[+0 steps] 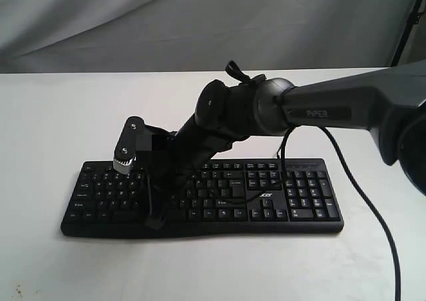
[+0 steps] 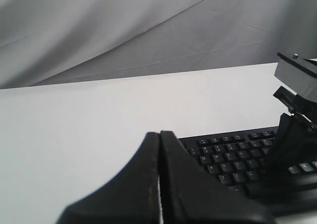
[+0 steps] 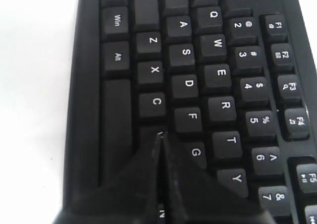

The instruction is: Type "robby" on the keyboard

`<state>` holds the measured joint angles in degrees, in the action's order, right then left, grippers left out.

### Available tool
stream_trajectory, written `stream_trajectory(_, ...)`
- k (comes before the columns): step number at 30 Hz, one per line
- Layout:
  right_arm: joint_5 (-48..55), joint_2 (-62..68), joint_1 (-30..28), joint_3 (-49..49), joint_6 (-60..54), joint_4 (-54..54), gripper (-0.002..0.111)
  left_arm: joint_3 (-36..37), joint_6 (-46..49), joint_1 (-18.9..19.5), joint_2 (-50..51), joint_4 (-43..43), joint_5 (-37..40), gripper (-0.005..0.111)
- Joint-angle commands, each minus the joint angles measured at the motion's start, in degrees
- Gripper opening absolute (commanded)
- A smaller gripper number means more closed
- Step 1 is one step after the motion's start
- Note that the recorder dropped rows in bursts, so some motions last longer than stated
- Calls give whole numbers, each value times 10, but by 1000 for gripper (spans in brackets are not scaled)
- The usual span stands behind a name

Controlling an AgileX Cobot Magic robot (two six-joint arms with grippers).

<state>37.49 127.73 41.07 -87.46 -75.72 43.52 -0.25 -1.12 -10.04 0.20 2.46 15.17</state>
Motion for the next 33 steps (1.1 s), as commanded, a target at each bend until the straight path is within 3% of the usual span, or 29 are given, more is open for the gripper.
stream_trajectory(1,1,6,2,1,-2,6,0,2,-2,-3,-2,3,-3,0)
stream_trajectory(33,5,-9,2,0,0,1,0,2,-2,-3,-2,3,-3,0)
